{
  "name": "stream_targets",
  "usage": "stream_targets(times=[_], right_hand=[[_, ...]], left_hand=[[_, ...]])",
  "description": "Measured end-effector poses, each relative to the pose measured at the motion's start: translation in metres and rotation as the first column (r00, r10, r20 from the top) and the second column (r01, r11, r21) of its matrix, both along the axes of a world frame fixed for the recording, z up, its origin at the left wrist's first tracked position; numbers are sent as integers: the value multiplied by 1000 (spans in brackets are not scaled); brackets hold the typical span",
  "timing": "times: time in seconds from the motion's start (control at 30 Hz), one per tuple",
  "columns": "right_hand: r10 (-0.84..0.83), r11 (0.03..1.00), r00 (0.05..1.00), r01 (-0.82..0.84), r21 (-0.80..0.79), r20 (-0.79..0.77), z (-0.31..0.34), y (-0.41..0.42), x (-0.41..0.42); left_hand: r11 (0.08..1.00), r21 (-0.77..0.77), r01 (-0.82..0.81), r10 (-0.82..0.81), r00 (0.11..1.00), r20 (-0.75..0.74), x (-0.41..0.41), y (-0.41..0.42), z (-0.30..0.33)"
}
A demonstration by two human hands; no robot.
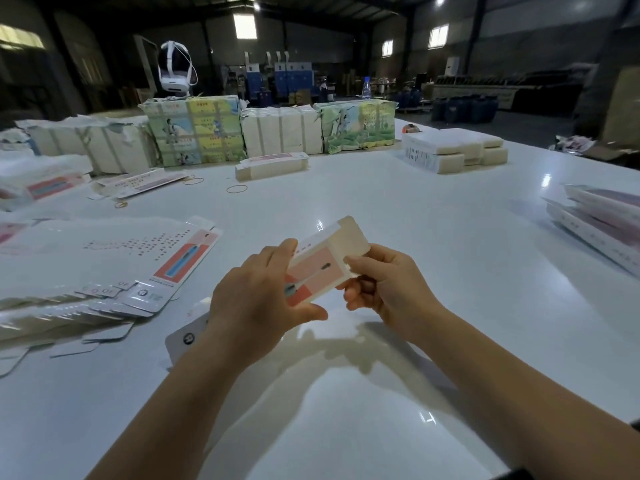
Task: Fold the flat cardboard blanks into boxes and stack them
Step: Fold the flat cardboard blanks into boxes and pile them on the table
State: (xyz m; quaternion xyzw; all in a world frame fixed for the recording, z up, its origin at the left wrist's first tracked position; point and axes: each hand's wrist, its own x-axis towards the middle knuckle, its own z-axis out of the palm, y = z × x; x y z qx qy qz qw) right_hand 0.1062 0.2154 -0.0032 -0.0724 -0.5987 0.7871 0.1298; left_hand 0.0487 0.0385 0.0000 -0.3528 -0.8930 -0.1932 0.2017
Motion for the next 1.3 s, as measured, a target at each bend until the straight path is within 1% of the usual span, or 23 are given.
stream_targets(times=[0.1, 0.13, 0.17, 0.23, 0.37, 0.43, 0.5, 0.6, 0.7, 0.8, 0.87, 0.97, 1.07, 1.13, 1.23, 1.3], right_hand=[[-154, 971, 988, 152, -185, 5, -2, -1, -3], [-208, 958, 978, 202, -205, -4, -4, -2, -3], [-248, 954, 968, 241, -177, -20, -6, -4, -2], [-284, 959, 956, 282, -36, -69, -10, -10, -2], [-268, 934, 949, 298, 198, -166, -14, -20, 0], [-238, 895, 950, 295, 335, -200, -13, -22, 2], [-241, 848, 944, 317, 424, -223, -13, -21, 3], [-257, 818, 939, 338, 464, -230, -12, -20, 6], [-252, 812, 938, 339, 475, -239, -13, -20, 6], [-232, 872, 950, 298, 390, -207, -14, -18, 4], [-229, 883, 957, 282, 376, -179, -15, -16, 2], [-219, 839, 959, 280, 466, -181, -15, -12, 0], [-159, 799, 977, 212, 562, -142, -15, -11, -1], [-161, 762, 977, 213, 612, -140, -13, -12, -1], [-151, 793, 976, 216, 570, -159, -10, -17, 1], [-137, 793, 979, 199, 576, -150, -11, -20, 3]], left_hand=[[996, 59, -60, 59, 998, 32, -4, 0, 0], [994, 64, -88, 86, 995, 43, -5, 0, -1], [992, 58, -113, 110, 992, 53, -6, 0, -2], [988, 38, -152, 149, 986, 70, -9, 1, -4], [990, 29, -140, 136, 984, 112, -8, 3, -6], [992, 22, -122, 118, 985, 127, -6, 6, -5], [995, 8, -104, 103, 988, 119, -4, 7, -4], [996, -48, -73, 78, 992, 102, -1, 6, -2], [996, -63, -59, 65, 993, 96, 0, 4, -1], [994, -81, -75, 82, 993, 84, 0, 2, -1], [992, -95, -87, 94, 993, 70, -2, 1, -2], [991, -102, -82, 89, 994, 67, -4, 0, -2], [991, -120, -60, 68, 996, 63, -4, 0, -4], [991, -120, -59, 66, 996, 53, -3, 0, -5], [992, -97, -82, 87, 995, 57, -2, 3, -6], [989, -108, -97, 102, 994, 39, -1, 5, -7]])
